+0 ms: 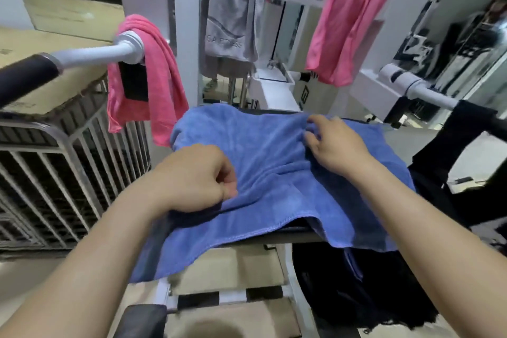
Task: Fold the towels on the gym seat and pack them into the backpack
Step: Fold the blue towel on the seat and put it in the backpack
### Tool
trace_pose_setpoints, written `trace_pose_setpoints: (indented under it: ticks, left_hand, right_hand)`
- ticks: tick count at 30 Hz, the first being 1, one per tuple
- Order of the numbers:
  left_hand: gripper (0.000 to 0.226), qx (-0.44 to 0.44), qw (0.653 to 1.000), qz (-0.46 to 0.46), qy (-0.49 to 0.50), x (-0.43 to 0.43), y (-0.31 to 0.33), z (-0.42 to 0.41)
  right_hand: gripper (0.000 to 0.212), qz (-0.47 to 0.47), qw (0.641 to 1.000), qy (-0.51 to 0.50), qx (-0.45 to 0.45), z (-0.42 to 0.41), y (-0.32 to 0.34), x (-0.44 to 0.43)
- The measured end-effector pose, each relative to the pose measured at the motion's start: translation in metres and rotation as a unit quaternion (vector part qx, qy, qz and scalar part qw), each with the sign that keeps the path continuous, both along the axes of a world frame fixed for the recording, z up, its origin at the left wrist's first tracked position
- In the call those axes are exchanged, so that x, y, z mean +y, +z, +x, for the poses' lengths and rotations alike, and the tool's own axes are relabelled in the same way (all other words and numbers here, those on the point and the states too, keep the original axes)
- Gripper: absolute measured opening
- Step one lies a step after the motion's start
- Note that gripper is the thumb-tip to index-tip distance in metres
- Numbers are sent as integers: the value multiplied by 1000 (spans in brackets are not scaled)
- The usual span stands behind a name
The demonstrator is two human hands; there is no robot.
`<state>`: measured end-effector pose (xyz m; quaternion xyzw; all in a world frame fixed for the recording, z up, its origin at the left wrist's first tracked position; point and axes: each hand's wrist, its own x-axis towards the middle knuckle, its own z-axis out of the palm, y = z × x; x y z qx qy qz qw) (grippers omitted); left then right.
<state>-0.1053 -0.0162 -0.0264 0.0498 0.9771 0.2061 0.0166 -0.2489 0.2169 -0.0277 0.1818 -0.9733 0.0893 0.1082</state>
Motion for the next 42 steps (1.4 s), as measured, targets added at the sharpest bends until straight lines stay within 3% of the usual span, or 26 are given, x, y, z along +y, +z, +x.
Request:
trace_pose_setpoints:
  ticks: [2,5,7,9,11,14,16,18,23,24,26,28,30,31,33,35,37,39,40,42]
  left_hand:
    - [32,-21,999,38,10,6,4,-3]
    - [19,84,995,15,58,25,5,-24]
    - [30,105,994,-6,39,44,3,-43]
    - [53,50,996,-71,2,65,-1,-58]
    - [72,-15,991,-129,-4,84,-4,-69]
    - [90,-32,992,-118,20,108,-4,-80]
    - [84,27,992,-120,5,128,-3,-80]
    - [60,107,987,-115,-29,152,-8,-76]
    - [19,167,985,-29,-35,178,-13,-65]
    - [20,155,986,-1,-53,182,-12,-62]
    - [46,93,989,21,-110,196,-11,-48]
    - [81,65,981,-112,-142,216,-19,-37]
    - [85,124,962,-210,-125,227,-31,-33]
    - [77,162,957,-212,-110,229,-34,-33]
    - [46,263,950,-145,-90,230,-44,-36]
    - [27,298,952,-55,-50,233,-47,-37]
    - [37,275,958,49,64,236,-43,-40]
    - [49,240,944,171,150,236,-38,-47]
    - [55,227,936,210,165,235,-35,-50]
    - [64,211,925,270,164,231,-30,-54]
  right_hand:
    - [37,12,999,-36,-10,-21,1,12]
    - [40,46,995,-65,-59,-49,9,24]
    - [33,24,997,-40,-67,-63,15,26]
    - [14,-16,999,-12,-48,-74,14,25]
    - [8,15,1000,-3,-10,-83,10,25]
    - [11,52,996,-13,65,-98,5,37]
    - [14,19,995,-44,91,-110,7,50]
    - [18,-22,996,-49,78,-117,10,58]
    - [48,-67,994,58,-66,-82,2,83]
    - [52,-65,994,53,-68,-71,-2,95]
    - [56,-67,995,35,-61,-50,-14,120]
    - [54,-98,994,40,-33,-34,-24,139]
    - [37,-144,987,56,43,-21,-27,148]
    - [30,-154,983,64,82,-13,-28,149]
    - [24,-175,976,84,102,3,-27,150]
    - [24,-247,957,142,48,16,-20,155]
    - [29,-316,920,224,-60,32,-4,166]
    - [59,-247,920,283,-106,47,9,175]
    - [72,-174,937,297,-68,54,11,174]
    - [64,-111,947,287,97,55,5,165]
